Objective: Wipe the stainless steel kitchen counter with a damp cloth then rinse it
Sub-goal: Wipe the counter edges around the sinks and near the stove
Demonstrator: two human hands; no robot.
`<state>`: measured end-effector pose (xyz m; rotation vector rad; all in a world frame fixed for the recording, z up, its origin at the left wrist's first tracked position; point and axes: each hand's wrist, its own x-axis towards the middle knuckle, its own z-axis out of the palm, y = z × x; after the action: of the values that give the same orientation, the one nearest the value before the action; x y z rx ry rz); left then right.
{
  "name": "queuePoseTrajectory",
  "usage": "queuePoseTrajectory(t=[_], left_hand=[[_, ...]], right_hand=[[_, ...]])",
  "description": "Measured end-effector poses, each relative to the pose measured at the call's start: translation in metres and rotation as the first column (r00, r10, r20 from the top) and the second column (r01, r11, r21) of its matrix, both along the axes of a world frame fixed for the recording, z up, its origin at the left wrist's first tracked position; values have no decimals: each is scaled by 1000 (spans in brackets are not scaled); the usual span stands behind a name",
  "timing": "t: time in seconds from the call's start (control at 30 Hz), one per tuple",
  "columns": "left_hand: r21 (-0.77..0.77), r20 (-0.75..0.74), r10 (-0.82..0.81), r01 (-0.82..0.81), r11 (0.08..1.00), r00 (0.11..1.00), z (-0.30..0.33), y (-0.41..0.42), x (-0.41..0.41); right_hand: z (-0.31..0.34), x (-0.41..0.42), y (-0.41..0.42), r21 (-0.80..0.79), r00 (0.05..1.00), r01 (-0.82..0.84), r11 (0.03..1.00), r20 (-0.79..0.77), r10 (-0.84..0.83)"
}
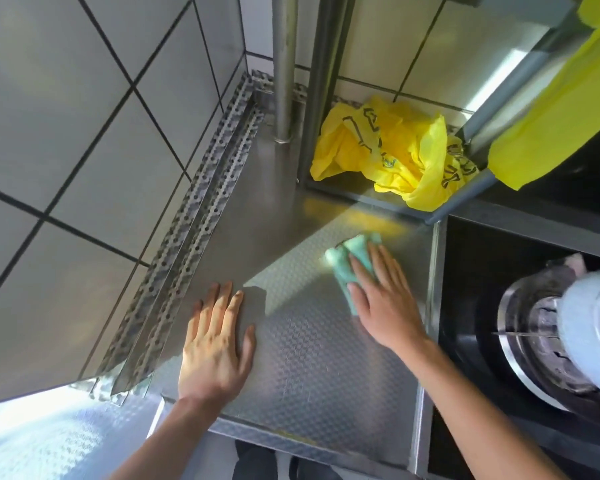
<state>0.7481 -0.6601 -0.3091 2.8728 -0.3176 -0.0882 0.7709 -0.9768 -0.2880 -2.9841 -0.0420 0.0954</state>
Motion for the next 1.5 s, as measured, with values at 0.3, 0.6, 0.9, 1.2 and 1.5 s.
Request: queuePoseTrajectory(t=[0.3, 0.6, 0.9, 1.2, 1.5], left_hand=[[26, 16, 22, -22, 999, 1000, -4, 0, 0], [26, 32, 15, -16, 1000, 999, -6, 0, 0], [14, 37, 15, -16, 1000, 999, -4, 1, 1], [-5, -20, 0, 0, 1000, 1000, 6, 1, 1], [-50, -42, -6, 3, 999, 999, 10, 0, -1]], right_hand=[[-1, 101, 140, 165, 981, 146, 975, 104, -164], [-7, 124, 98, 72, 968, -238, 969, 100, 230], [1, 104, 162, 175, 963, -267, 948, 35, 265], [6, -43, -4, 4, 986, -148, 989, -78, 148], [5, 36, 47, 27, 910, 412, 911, -64, -409]])
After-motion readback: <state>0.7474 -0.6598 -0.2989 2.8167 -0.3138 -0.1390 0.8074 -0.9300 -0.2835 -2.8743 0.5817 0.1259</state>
